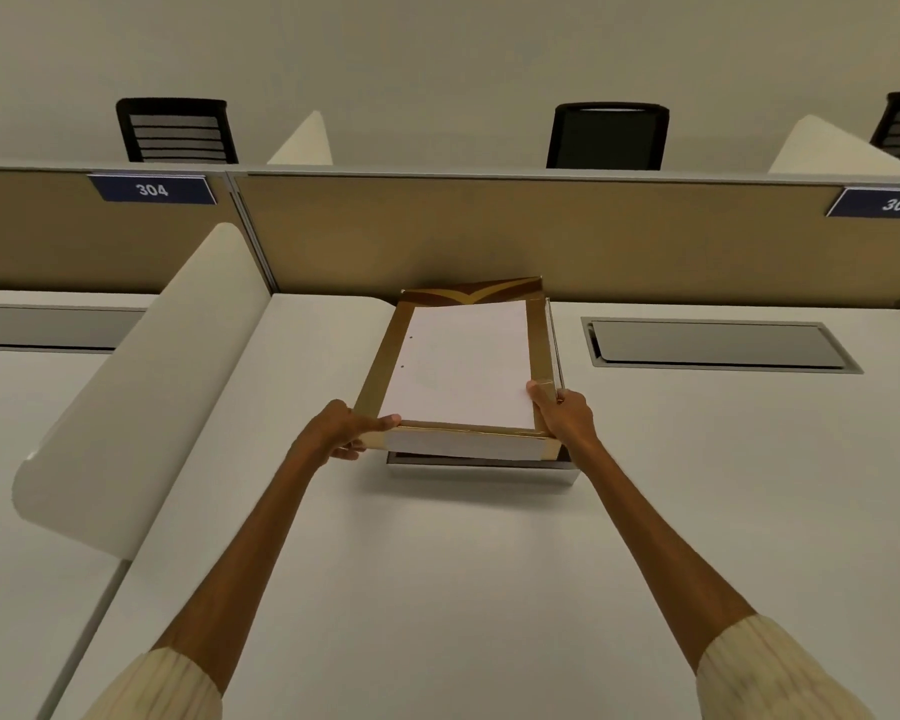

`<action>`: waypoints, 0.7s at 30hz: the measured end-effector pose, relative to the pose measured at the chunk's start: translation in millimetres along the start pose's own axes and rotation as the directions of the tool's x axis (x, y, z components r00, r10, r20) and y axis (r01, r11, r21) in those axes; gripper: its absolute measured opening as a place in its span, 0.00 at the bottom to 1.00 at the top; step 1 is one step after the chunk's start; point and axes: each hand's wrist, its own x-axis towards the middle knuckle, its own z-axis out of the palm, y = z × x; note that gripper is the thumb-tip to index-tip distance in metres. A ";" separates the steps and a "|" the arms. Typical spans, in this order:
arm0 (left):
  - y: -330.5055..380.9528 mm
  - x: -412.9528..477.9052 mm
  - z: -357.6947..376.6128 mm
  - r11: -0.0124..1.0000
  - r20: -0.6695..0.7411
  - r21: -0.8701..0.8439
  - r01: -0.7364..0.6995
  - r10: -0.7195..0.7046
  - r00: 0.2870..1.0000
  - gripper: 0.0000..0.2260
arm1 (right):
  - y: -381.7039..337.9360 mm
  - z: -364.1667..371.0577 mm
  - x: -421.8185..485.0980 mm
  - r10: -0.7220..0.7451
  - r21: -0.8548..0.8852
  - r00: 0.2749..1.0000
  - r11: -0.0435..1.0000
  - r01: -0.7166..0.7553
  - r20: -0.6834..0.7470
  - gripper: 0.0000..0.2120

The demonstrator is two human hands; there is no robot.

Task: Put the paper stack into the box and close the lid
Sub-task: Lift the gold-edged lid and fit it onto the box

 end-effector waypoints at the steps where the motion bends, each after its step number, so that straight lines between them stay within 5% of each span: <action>1: -2.5 -0.9 0.6 1.000 -0.014 0.003 -0.011 0.011 1.000 0.37 | 3.3 2.7 -2.0 -0.006 0.002 1.000 1.000 0.006 -0.004 0.22; 21: -23.6 -18.0 25.5 0.987 0.066 -0.151 0.049 -0.039 0.997 0.23 | -1.7 -4.2 3.8 -0.229 -0.067 0.967 0.973 0.222 -0.116 0.23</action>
